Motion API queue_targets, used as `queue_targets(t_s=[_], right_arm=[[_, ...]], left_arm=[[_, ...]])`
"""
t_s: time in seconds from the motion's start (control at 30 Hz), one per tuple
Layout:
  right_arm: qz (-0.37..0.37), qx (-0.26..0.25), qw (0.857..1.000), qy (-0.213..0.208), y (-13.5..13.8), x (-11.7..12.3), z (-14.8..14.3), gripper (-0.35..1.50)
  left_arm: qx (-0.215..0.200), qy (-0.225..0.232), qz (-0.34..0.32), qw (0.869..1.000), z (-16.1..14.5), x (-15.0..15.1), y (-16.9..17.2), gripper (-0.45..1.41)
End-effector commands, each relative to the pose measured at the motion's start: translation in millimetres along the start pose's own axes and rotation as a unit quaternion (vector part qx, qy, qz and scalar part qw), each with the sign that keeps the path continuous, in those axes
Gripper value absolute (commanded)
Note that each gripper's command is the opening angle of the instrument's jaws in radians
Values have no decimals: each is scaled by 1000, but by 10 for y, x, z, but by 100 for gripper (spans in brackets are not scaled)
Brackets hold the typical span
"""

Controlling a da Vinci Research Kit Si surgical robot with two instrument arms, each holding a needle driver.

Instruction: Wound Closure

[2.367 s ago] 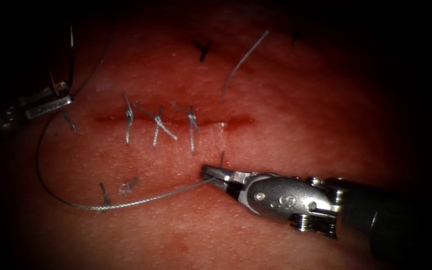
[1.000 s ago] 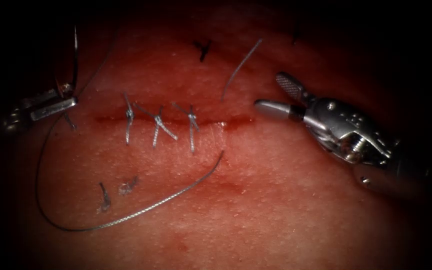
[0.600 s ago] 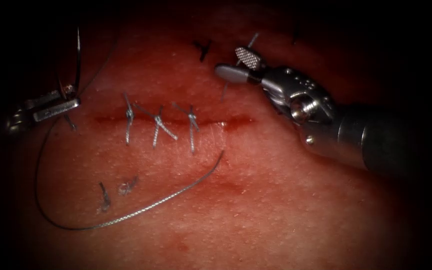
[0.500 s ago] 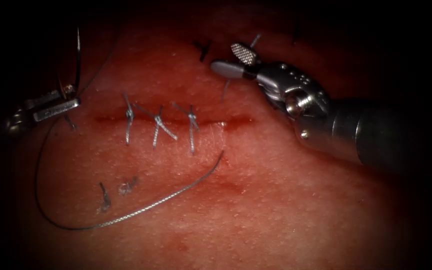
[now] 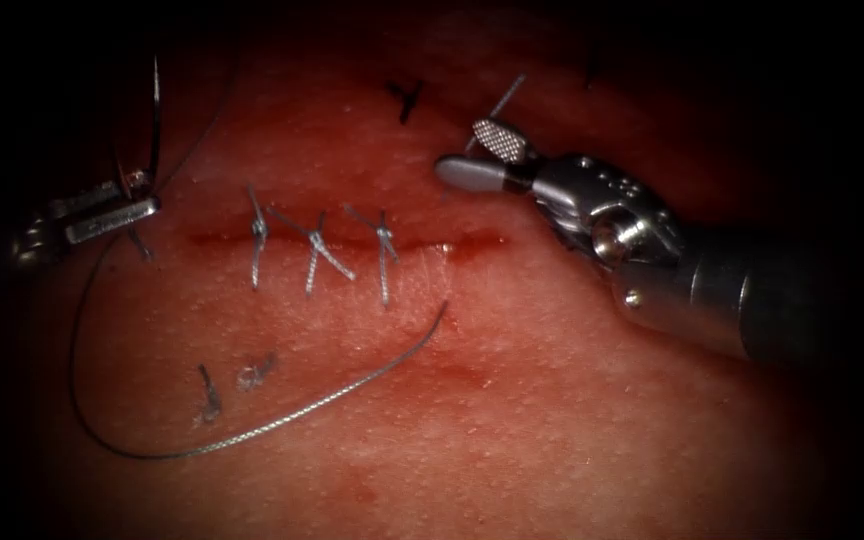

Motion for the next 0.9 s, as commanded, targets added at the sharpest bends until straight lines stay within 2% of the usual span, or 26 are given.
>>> queue_targets(t_s=[0.03,0.2,0.43,0.53,0.57,0.6,0.67,0.73,0.9], right_arm=[[-2,3,1000,-1,2,2,-1,98],[-1,-9,1000,-1,16,7,-5,96],[-2,-23,1000,7,30,12,22,109],[-2,-26,1000,6,29,11,34,104],[-2,-28,1000,7,28,11,38,89],[-2,-29,1000,6,28,11,41,56],[-13,-34,999,5,27,11,44,-35],[-59,-45,997,4,27,12,48,-35],[-78,-50,996,1,22,14,53,-35]], left_arm=[[0,2,1,1000,8,-2,-1,-45],[0,1,1,1000,9,-3,0,-45],[1,1,-2,1000,9,-3,1,-45],[1,1,-2,1000,9,-3,1,-45],[1,1,-2,1000,9,-3,1,-45],[1,1,-2,1000,9,-3,1,-45],[1,1,-2,1000,9,-3,1,-45],[1,1,-2,1000,9,-3,1,-45],[1,2,-2,1000,9,-3,1,-45]])
